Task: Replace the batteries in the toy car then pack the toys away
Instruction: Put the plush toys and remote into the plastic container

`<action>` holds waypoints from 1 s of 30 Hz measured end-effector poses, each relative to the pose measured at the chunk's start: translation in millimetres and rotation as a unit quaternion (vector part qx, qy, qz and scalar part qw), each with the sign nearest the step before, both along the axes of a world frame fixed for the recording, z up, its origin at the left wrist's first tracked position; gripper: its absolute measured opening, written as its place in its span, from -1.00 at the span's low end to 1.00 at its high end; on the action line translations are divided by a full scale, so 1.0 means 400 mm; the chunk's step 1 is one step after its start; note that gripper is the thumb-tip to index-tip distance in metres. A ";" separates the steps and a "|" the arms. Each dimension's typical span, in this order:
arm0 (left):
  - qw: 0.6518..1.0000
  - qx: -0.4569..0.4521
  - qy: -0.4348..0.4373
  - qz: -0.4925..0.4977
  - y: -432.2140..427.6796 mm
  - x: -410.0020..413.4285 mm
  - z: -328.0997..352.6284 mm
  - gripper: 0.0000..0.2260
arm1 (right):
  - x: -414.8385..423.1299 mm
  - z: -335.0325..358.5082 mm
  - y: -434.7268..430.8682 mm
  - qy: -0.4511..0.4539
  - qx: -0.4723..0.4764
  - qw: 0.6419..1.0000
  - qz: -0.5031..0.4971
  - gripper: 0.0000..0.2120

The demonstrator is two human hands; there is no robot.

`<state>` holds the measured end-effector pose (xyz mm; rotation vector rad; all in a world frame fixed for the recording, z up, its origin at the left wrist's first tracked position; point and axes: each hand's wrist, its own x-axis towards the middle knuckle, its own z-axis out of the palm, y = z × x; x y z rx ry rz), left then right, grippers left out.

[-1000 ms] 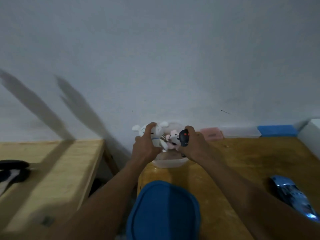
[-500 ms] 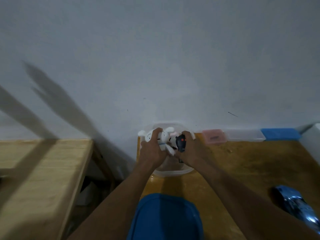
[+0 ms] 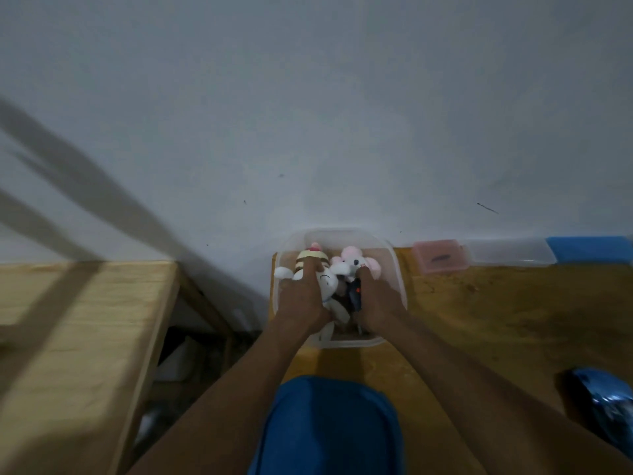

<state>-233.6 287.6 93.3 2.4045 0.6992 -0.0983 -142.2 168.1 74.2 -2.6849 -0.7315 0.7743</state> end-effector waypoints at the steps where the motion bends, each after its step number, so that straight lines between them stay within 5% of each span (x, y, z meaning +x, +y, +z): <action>1: 1.000 -0.001 0.014 -0.006 0.003 0.003 -0.003 -0.33 | 0.000 -0.004 0.002 0.003 -0.004 1.000 0.004 -0.31; 10: 0.997 0.014 0.075 -0.003 -0.008 -0.007 -0.006 -0.39 | -0.011 0.011 -0.001 -0.004 -0.011 1.000 -0.004 -0.24; 17: 0.997 0.027 0.067 -0.015 -0.035 -0.059 0.072 -0.32 | -0.055 0.097 -0.056 -0.095 0.072 0.992 -0.042 -0.45; 24: 0.992 0.056 -0.108 0.015 -0.077 -0.182 0.126 -0.57 | -0.175 0.130 -0.132 -0.179 0.142 0.970 -0.083 -0.67; 30: 0.999 0.033 -0.034 0.004 -0.100 -0.381 0.050 -0.62 | -0.315 0.084 -0.229 -0.132 0.098 0.982 -0.094 -0.78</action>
